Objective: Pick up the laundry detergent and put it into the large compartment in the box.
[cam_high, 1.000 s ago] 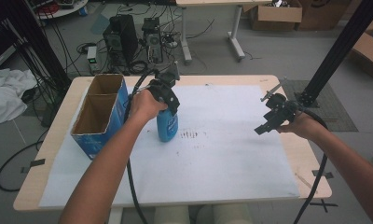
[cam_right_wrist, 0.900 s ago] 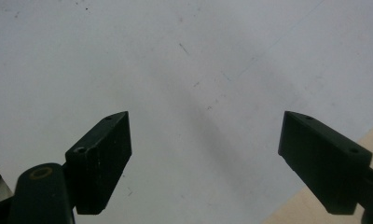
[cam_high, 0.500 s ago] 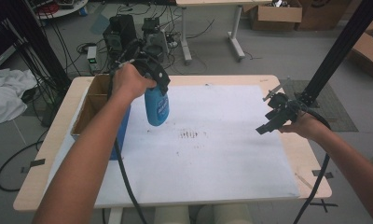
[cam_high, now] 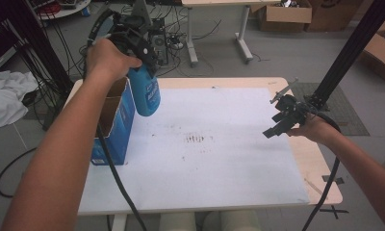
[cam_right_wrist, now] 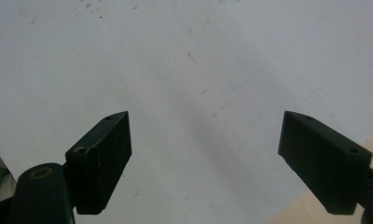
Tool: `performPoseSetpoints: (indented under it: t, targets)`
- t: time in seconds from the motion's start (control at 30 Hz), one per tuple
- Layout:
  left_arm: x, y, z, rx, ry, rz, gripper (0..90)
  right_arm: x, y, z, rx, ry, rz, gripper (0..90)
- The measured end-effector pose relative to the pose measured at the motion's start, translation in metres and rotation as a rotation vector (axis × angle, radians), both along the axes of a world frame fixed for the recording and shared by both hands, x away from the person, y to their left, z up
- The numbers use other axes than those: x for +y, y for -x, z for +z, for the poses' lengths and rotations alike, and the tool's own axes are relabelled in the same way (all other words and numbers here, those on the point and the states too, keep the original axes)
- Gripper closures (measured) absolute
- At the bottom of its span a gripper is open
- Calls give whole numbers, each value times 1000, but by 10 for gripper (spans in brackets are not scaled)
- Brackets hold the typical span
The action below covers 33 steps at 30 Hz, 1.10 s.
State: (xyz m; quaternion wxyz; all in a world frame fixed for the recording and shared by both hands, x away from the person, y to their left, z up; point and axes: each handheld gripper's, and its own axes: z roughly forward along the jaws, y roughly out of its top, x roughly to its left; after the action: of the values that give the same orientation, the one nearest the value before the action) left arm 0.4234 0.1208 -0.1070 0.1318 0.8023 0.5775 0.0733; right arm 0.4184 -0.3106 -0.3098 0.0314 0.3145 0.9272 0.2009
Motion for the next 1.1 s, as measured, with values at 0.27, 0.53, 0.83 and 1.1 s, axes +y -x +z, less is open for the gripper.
performPoseSetpoints:
  t: [0.27,0.53,0.83,1.1]
  targets:
    - [29,7,24,-23,-7,88,379,2,0,0,-8,-5,17,172]
    - [59,13,34,-37,-10,175,379,4,-1,1,-8,-2,20,172]
    - [80,16,27,-32,-39,239,379,6,-1,2,-9,-6,24,172]
    - [91,17,8,-15,-79,255,380,5,-1,1,-9,-3,20,172]
